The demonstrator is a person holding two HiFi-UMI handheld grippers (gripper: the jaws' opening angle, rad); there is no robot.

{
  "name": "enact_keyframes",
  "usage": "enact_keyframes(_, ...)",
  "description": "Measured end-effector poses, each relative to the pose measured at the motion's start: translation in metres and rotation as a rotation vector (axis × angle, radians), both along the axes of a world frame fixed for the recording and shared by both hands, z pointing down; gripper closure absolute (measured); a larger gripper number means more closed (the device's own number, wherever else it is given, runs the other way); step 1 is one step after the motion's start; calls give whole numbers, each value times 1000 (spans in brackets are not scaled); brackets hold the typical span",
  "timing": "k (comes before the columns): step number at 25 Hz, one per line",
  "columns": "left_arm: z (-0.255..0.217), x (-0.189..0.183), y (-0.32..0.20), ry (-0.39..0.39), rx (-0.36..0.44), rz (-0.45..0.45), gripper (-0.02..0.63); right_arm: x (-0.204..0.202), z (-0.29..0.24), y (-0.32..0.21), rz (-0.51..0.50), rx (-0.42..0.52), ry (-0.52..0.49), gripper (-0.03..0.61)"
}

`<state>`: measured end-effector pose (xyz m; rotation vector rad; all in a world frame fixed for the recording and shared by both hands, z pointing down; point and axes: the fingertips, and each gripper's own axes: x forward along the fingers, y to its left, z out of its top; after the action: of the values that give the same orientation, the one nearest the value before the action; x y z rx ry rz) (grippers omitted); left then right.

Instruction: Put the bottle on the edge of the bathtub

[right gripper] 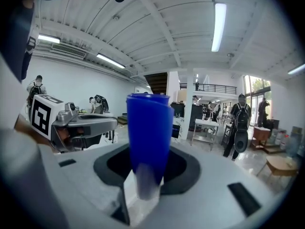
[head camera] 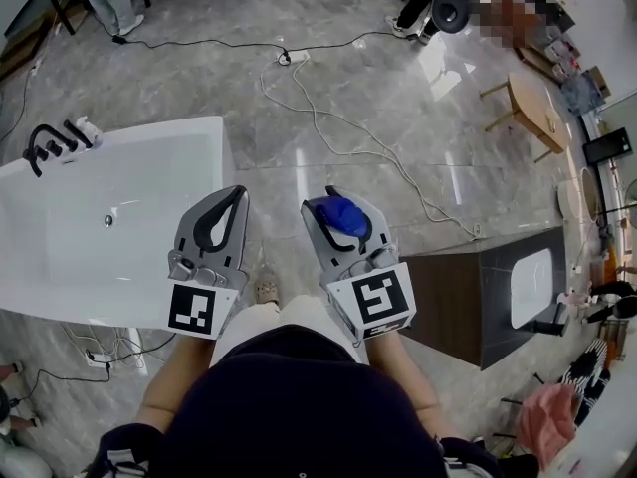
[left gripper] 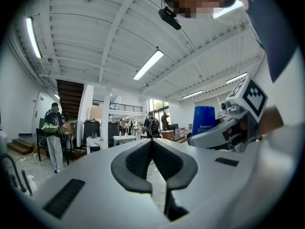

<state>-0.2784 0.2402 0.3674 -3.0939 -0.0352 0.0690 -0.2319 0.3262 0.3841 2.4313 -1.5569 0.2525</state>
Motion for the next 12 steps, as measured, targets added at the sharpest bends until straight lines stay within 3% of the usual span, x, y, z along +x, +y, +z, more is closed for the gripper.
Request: enact_keyframes(12, 6, 50, -34, -17, -8, -32, 611, 61, 4, -32, -14, 28, -17, 433)
